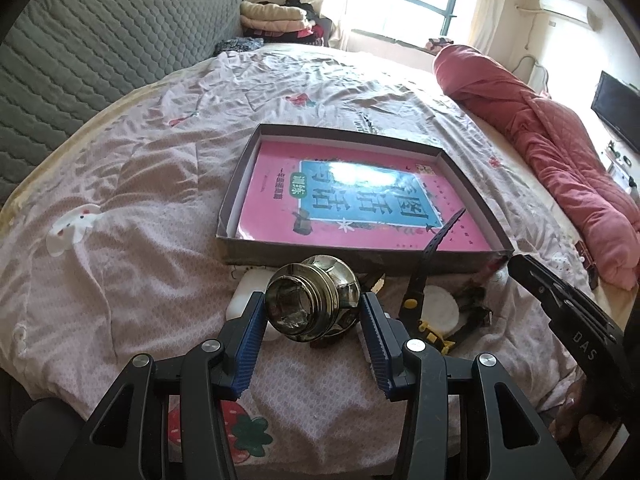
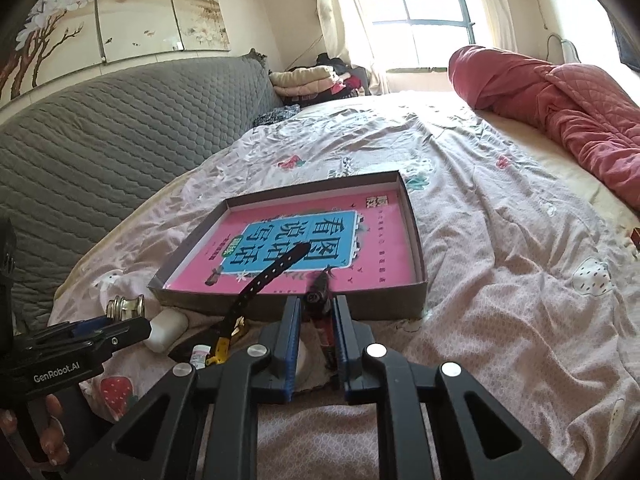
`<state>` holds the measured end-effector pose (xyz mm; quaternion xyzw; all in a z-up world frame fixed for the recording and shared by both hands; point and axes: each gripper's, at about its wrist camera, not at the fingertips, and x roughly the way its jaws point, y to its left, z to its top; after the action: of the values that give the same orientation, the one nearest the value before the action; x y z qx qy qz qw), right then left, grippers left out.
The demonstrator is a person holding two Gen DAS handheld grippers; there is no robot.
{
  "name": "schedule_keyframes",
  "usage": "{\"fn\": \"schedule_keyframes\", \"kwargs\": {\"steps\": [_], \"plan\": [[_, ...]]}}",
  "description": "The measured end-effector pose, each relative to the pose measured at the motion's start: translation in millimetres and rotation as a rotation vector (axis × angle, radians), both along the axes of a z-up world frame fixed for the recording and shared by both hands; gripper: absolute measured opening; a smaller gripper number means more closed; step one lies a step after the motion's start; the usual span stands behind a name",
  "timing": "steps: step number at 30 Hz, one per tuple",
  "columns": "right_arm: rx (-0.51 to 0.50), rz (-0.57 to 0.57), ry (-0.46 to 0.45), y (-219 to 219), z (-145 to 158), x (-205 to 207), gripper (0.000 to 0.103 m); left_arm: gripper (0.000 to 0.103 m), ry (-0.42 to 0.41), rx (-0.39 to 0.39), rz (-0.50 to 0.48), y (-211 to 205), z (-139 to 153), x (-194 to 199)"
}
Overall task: Organize rigid objects
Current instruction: 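Grasp the silver metal fitting with the left gripper while the right grasps the red lighter, then carry the fitting with the left gripper while the right carries the lighter into the gray tray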
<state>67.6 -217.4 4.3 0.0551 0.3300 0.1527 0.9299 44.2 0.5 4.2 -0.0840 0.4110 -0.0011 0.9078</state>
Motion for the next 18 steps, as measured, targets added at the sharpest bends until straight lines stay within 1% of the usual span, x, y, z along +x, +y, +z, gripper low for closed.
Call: {"fn": "schedule_keyframes", "kwargs": {"steps": [1, 3, 8, 11, 14, 18], "plan": [[0.004, -0.002, 0.0, -1, 0, 1, 0.016, 0.049, -0.005, 0.002, 0.001, 0, 1, 0], [0.022, -0.003, 0.004, -2, 0, 2, 0.011, 0.049, -0.009, 0.0, -0.002, 0, 2, 1], [0.038, -0.013, 0.0, -6, 2, 7, 0.011, 0.049, -0.021, 0.005, -0.004, 0, 4, 5], [0.025, -0.02, 0.024, -5, -3, 12, 0.011, 0.049, -0.023, 0.004, -0.005, -1, 5, 6], [0.005, -0.05, 0.069, -6, -12, 18, 0.011, 0.049, -0.019, 0.006, -0.008, -1, 3, 7], [0.026, -0.099, 0.098, -17, -17, 19, 0.012, 0.049, -0.019, 0.007, -0.012, -1, 2, 6]]}}
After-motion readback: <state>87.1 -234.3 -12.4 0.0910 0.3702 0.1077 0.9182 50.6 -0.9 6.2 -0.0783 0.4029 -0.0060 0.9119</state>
